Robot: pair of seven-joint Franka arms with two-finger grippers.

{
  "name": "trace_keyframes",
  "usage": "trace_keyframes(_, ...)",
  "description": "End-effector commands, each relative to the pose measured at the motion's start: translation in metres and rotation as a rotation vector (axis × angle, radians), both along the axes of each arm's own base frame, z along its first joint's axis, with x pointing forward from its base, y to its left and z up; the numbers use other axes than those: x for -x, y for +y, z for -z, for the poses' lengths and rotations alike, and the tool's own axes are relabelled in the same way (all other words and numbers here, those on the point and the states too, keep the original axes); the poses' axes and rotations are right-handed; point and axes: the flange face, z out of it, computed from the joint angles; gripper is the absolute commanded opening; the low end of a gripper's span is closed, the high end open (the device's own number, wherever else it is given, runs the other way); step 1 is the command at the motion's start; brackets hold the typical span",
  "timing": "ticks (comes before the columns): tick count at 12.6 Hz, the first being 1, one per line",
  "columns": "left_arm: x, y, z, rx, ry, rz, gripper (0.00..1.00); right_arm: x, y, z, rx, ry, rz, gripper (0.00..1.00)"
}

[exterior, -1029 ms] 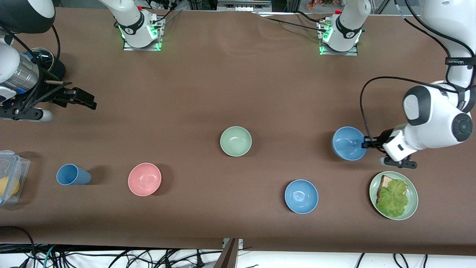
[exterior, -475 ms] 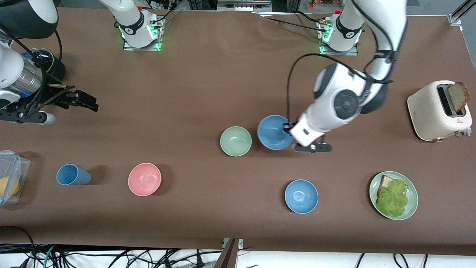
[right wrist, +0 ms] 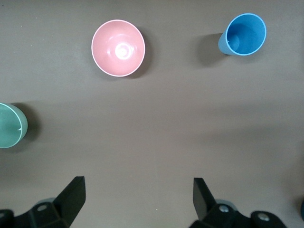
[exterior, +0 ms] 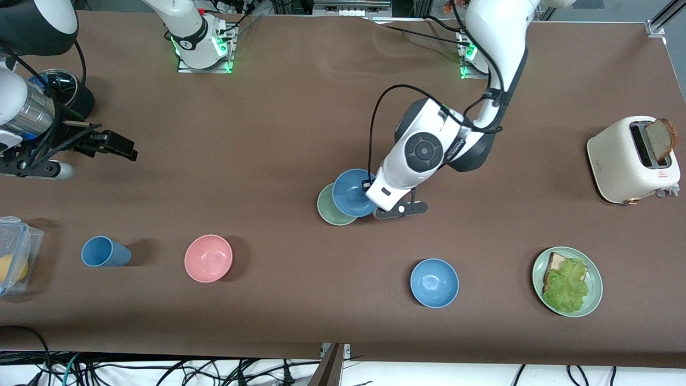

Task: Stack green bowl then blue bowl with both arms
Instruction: 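Lower the blue bowl into the green bowl and open the left gripper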

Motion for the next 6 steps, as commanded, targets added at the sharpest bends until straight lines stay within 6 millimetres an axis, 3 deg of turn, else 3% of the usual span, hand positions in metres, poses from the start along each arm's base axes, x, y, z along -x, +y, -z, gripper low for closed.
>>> trace_keyframes(1, -0.006, -0.023, 0.009, 0.013, -0.039, -0.05, 0.0, 0.007, -0.003, -0.008, 0.003, -0.006, -0.023, 1.0)
trace_keyframes(3, -0.006, -0.028, 0.019, 0.016, -0.047, -0.059, 0.0, 0.007, -0.004, -0.008, -0.003, -0.006, -0.064, 1.0)
trace_keyframes(6, -0.004, -0.033, 0.031, 0.012, -0.055, -0.068, 0.0, 0.014, -0.038, -0.012, -0.011, 0.052, -0.066, 1.0)
